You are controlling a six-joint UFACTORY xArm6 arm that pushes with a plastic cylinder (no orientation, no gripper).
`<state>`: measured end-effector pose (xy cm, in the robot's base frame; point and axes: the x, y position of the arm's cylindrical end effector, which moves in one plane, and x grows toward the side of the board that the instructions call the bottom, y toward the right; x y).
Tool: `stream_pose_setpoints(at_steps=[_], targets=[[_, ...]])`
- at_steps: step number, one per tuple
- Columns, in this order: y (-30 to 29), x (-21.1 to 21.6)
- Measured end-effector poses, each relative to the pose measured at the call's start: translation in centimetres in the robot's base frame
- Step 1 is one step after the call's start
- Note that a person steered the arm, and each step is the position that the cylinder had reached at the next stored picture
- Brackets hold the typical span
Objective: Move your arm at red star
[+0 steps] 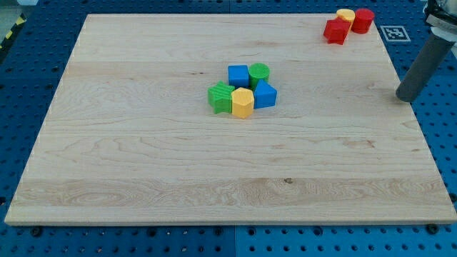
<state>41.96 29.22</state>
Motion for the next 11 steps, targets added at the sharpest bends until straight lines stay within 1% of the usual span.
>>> stream_pose_setpoints(at_steps=[1,3,5,6,8,11], targets=[[0.0,0.0],[0.8,-2.5],[0.8,-3.2],[0.8,-5.5],[0.0,-11.6],[-2.5,-14.1]])
